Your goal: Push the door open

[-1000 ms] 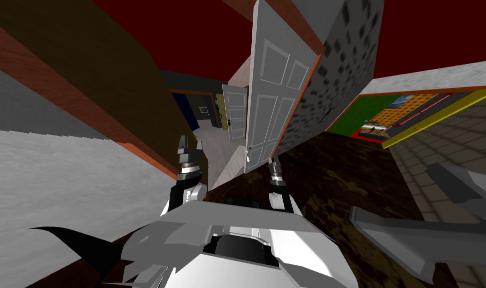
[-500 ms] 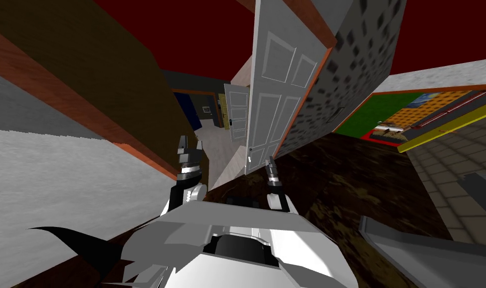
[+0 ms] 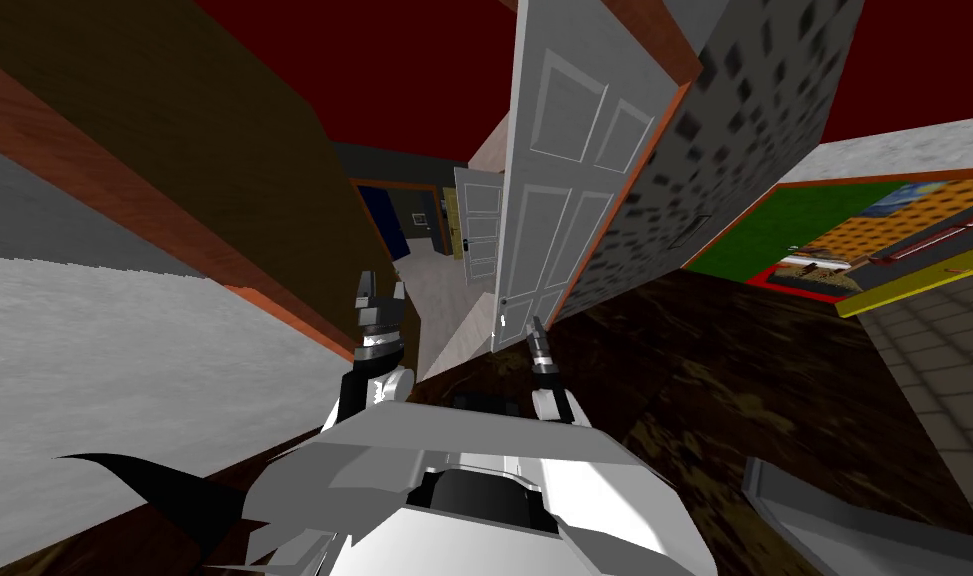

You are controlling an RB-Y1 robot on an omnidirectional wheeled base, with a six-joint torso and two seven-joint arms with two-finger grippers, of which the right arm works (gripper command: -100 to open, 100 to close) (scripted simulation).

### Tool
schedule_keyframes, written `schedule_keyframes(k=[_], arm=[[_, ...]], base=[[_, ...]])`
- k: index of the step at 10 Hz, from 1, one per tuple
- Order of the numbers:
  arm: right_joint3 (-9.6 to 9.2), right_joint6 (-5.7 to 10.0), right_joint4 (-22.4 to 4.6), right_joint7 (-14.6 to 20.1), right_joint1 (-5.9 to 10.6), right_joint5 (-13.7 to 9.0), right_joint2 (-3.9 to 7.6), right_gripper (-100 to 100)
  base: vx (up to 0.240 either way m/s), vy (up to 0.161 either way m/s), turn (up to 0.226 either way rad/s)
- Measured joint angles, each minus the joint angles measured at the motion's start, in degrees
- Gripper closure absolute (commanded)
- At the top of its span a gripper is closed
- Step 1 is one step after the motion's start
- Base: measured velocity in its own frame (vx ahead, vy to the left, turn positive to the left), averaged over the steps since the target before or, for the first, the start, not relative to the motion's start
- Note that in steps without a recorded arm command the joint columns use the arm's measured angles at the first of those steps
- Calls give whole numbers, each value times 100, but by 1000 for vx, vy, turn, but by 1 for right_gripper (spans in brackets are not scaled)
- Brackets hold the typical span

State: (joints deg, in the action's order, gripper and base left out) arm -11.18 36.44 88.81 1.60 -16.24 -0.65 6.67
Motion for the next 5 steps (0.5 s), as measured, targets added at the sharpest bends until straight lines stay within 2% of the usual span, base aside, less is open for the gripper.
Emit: schedule_keyframes(k=[2, 4, 5], arm=[[-37, 57, -254, 35, 87, 3, 12, -100], [-87, 101, -529, 75, 197, 8, 26, -100], [-106, 173, -747, 100, 264, 7, 41, -100]], base=[[51, -31, 100], [49, -32, 49], [63, -45, 110]])
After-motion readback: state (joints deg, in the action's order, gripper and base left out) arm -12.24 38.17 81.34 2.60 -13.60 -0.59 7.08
